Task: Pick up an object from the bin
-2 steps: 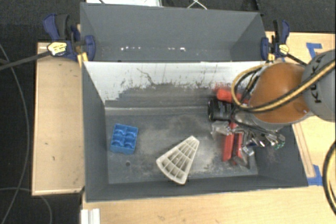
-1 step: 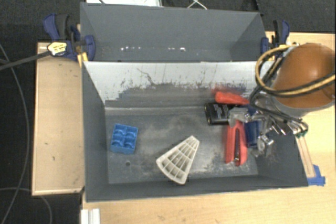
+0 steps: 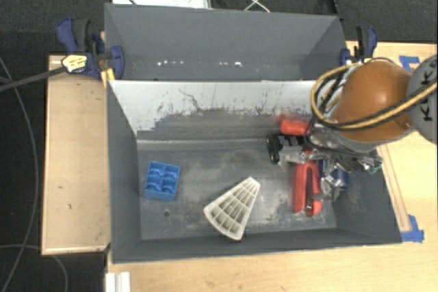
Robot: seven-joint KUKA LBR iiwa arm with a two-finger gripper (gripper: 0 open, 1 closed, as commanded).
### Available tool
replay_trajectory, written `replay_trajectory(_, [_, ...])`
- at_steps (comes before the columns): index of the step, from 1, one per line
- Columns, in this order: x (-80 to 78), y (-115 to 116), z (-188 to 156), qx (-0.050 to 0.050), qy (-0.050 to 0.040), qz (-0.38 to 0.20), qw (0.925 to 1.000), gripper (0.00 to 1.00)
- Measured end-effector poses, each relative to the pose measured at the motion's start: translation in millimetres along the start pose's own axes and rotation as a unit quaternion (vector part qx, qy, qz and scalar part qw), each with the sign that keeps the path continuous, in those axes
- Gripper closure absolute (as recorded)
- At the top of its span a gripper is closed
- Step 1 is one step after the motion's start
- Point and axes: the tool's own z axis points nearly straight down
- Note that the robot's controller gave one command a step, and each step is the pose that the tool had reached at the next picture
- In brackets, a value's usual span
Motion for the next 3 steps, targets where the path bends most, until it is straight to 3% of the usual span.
replay_trajectory(1, [22.7,-3.8,29.7,0.005,-0.0008,-0.182,0.9834,0.0])
replay_trajectory(2, [33.1,31.2,29.9,0.0,-0.0005,-0.277,0.9609,1.0])
replay_trajectory(3, [33.1,31.2,29.8,0.0,-0.0005,-0.277,0.9609,1.0])
